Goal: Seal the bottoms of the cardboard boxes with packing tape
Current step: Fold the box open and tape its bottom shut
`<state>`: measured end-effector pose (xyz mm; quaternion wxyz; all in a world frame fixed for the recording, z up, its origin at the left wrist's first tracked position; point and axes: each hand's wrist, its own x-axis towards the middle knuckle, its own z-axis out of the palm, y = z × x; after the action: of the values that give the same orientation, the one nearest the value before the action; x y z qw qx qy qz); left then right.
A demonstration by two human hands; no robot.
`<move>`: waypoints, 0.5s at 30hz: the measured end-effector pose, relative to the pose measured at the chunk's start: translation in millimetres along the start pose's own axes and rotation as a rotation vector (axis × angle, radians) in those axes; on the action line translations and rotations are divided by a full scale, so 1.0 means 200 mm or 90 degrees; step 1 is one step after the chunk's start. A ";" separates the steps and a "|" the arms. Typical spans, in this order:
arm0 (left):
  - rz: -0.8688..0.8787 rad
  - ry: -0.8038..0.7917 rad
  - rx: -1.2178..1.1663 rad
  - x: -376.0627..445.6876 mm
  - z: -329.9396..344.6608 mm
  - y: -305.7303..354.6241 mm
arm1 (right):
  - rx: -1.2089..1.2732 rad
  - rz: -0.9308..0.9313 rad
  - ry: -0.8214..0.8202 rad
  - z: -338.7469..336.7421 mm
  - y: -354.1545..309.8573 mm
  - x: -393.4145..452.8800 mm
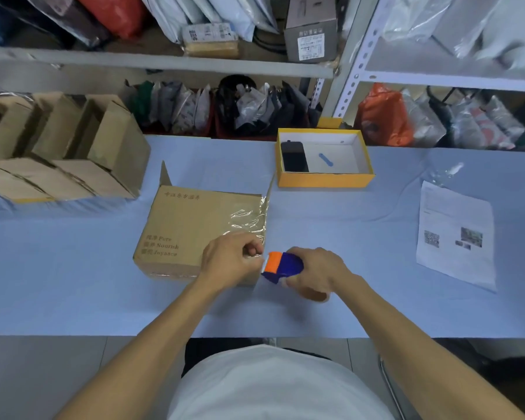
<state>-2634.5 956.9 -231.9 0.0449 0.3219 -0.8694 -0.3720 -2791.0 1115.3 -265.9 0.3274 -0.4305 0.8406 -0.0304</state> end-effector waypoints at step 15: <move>0.036 0.151 0.163 -0.04 0.16 0.00 | -0.017 0.083 0.273 0.03 -0.10 0.18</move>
<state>-2638.0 981.1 -253.2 0.1163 0.3420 -0.9070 -0.2164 -2788.3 1076.7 -282.5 0.1367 -0.3635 0.9172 -0.0892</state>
